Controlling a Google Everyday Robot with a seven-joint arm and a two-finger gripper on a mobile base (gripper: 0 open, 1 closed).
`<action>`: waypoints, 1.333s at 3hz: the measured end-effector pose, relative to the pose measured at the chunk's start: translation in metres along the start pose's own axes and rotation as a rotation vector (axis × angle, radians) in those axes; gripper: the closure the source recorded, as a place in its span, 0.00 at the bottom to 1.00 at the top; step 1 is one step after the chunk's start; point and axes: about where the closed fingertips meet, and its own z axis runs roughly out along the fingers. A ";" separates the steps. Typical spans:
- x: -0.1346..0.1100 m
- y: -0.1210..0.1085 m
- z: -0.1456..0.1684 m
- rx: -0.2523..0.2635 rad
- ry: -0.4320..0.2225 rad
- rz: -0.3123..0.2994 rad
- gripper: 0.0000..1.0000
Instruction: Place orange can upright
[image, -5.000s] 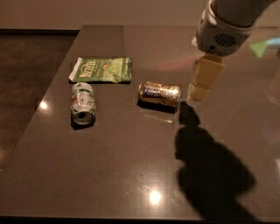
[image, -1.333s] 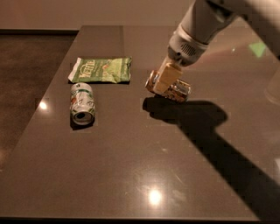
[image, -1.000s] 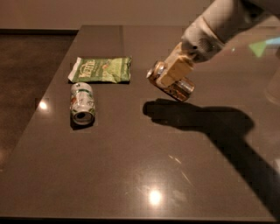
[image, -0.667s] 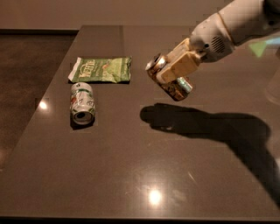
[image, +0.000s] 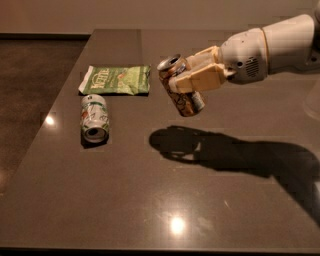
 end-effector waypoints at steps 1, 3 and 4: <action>-0.002 0.004 0.010 0.048 -0.109 0.008 1.00; 0.009 0.002 0.028 0.122 -0.237 0.015 1.00; 0.017 -0.002 0.033 0.133 -0.309 0.012 1.00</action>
Offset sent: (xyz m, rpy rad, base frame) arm 0.0021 0.0218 -0.0214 0.2236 -0.0953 -0.1683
